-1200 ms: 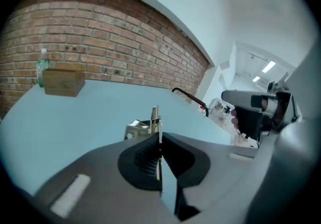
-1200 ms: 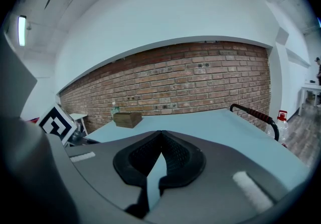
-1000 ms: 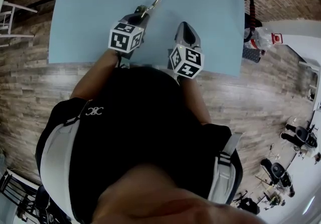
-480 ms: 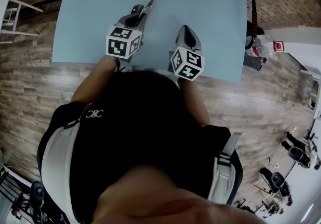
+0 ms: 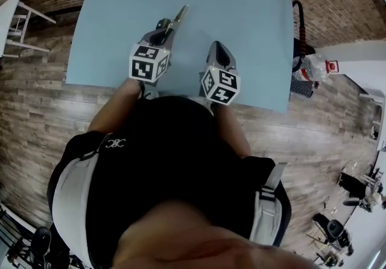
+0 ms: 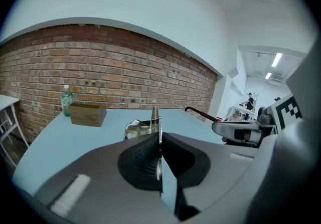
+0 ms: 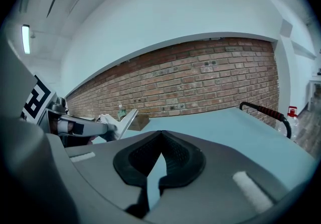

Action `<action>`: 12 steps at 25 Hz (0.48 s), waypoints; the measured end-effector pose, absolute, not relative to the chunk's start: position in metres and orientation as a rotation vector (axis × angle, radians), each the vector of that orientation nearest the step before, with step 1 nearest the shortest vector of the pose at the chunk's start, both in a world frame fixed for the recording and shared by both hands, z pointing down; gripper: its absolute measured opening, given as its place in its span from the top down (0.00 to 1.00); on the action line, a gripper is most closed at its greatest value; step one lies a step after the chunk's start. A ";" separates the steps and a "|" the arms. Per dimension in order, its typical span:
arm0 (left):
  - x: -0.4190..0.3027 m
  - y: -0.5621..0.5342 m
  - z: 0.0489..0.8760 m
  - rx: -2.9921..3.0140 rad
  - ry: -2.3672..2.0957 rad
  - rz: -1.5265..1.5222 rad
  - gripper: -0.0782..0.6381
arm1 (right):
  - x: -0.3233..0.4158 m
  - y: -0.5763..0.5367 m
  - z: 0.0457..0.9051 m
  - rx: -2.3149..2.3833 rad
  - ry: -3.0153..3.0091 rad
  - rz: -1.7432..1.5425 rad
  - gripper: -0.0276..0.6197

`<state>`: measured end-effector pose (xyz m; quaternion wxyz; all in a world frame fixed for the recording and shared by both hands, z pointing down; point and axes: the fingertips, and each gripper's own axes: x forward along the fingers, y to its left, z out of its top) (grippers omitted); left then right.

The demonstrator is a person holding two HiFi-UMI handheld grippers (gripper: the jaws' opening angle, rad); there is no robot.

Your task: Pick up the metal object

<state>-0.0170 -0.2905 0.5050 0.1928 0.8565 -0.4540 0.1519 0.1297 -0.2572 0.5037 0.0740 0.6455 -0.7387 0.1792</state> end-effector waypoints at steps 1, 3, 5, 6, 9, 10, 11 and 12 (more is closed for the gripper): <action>-0.017 -0.291 0.506 2.400 -1.276 0.429 0.89 | 0.129 -0.258 0.504 1.929 -2.220 0.538 0.94; -0.018 -0.291 0.507 2.394 -1.278 0.432 0.89 | 0.127 -0.260 0.505 1.918 -2.228 0.538 0.94; -0.018 -0.292 0.508 2.390 -1.280 0.437 0.89 | 0.127 -0.261 0.505 1.916 -2.233 0.539 0.94; -0.018 -0.292 0.509 2.388 -1.281 0.440 0.89 | 0.127 -0.262 0.504 1.916 -2.234 0.539 0.94; -0.020 -0.291 0.509 2.385 -1.283 0.447 0.89 | 0.125 -0.263 0.504 1.915 -2.238 0.541 0.94; -0.021 -0.290 0.509 2.385 -1.283 0.449 0.89 | 0.124 -0.262 0.504 1.915 -2.239 0.543 0.94; -0.022 -0.289 0.509 2.385 -1.283 0.452 0.89 | 0.123 -0.261 0.504 1.914 -2.240 0.544 0.94; -0.023 -0.288 0.510 2.384 -1.282 0.455 0.89 | 0.123 -0.260 0.504 1.914 -2.241 0.544 0.94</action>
